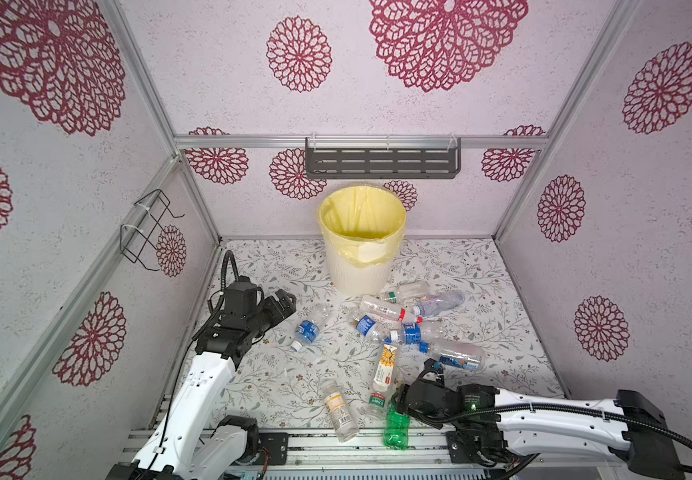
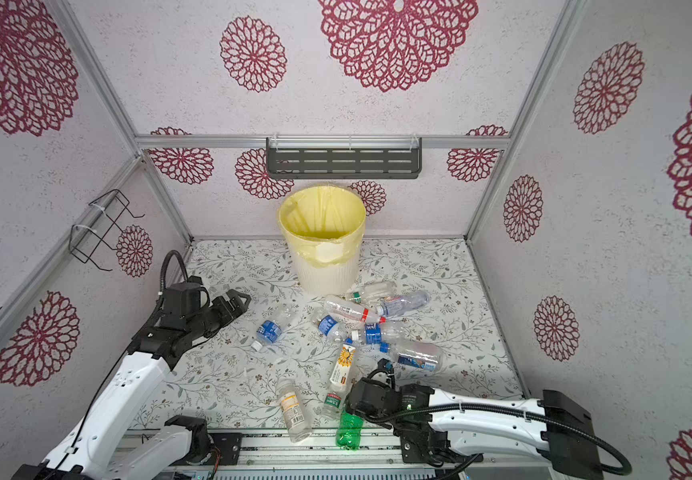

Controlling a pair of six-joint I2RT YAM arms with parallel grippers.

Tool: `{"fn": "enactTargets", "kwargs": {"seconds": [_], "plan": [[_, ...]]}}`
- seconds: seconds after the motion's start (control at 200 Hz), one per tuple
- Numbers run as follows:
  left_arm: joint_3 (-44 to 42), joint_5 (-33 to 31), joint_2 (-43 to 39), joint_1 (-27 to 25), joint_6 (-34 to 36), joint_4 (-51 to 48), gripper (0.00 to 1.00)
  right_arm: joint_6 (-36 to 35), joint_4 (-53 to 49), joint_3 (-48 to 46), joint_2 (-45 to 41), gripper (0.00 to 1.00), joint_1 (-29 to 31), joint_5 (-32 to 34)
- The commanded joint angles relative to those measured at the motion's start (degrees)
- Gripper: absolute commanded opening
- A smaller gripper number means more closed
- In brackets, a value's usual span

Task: Throw the plastic bottles in the bin
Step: 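Lower the right gripper onto the green bottle with yellow cap, then close the right gripper around the green bottle's neck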

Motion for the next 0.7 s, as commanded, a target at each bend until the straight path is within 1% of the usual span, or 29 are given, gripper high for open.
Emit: {"fn": "enactTargets", "kwargs": {"seconds": [0.0,0.331,0.611,0.696], "plan": [[2.00,-0.27,0.00,0.84,1.40,-1.04,0.97,4.97,-1.86,-0.09,0.47,0.81,1.55,2.26],[0.62,0.02,-0.63,1.29,1.30,-0.61,0.97,6.89,1.18,-0.30,1.98,0.80,2.83,2.62],[-0.24,0.53,-0.71,1.55,1.24,-0.26,0.97,8.73,4.28,-2.98,0.57,0.65,3.10,3.87],[-0.53,0.35,-0.98,1.62,1.11,-0.21,0.97,9.14,3.85,-3.18,0.39,0.63,3.09,4.20]]}}
